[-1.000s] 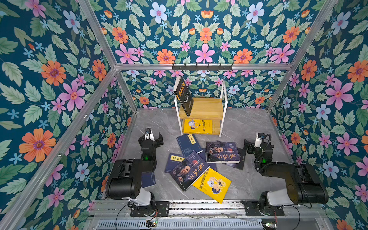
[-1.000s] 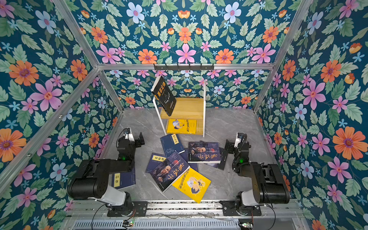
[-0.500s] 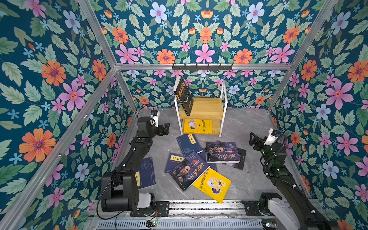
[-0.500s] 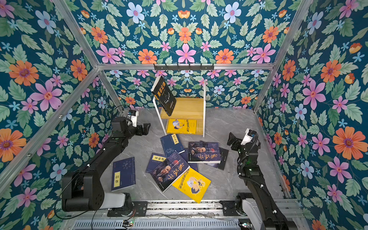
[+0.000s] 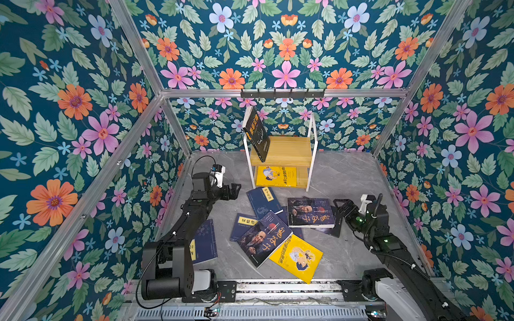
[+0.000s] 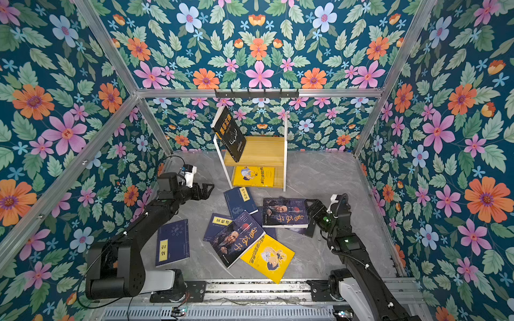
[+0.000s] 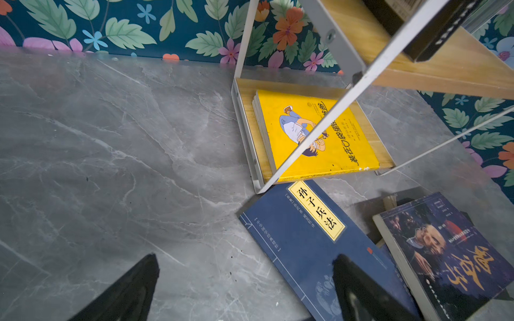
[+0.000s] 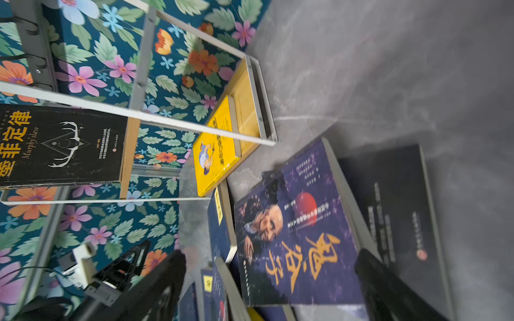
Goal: Stacking books/files
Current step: Rotate the book on the book.
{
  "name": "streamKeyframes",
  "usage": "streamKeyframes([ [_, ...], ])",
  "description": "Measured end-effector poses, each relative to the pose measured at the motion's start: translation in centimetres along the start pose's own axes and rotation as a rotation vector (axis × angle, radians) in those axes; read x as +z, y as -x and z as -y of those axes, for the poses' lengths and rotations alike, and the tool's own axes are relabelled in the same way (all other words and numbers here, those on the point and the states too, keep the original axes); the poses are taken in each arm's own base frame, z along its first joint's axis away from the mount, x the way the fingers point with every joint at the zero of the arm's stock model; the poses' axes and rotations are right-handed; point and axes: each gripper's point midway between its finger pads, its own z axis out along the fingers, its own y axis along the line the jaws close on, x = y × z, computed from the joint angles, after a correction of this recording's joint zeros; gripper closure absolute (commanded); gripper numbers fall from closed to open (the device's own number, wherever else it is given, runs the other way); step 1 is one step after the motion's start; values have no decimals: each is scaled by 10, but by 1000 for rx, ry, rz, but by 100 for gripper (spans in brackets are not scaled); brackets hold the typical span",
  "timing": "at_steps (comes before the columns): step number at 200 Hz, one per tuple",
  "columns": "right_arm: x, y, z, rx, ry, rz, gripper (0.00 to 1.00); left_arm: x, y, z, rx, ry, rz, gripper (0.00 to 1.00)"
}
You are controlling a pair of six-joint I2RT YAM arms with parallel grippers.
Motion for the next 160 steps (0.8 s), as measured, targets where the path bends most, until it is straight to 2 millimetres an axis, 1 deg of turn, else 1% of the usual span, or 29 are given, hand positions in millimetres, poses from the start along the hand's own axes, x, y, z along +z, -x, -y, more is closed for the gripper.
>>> streamKeyframes([
  [10, 3, -9, 10, 73, -19, -30, 6, 1, -1, 0, -1, -4, -1, 0],
  [21, 7, -20, 16, 138, -27, -66, 6, 1, 0, 0, -4, -8, 0, 0],
  [31, 9, -30, 14, 174, -19, -103, 6, 1, 1, 0, -8, -10, 1, 0],
  [61, 13, -59, -1, 221, 26, -187, 7, 1, -1, 3, -31, -31, 1, 1],
  [72, 15, -70, 1, 248, 23, -209, 8, 1, 0, 5, -30, -43, 4, 1],
  [92, 19, -83, 9, 296, -1, -221, 9, 1, 2, 10, -51, -69, 15, 3],
  [112, 23, -96, 6, 316, -8, -249, 9, 3, 1, 21, -63, -109, 14, 5],
  [123, 26, -98, 2, 325, -8, -251, 9, 4, 1, 29, -58, -136, 13, 5],
  [136, 30, -100, 1, 335, -10, -244, 11, 6, -1, 42, -60, -173, 3, 5],
  [160, 40, -112, 0, 349, -18, -264, 13, 14, -8, 68, -34, -238, -28, 7],
])
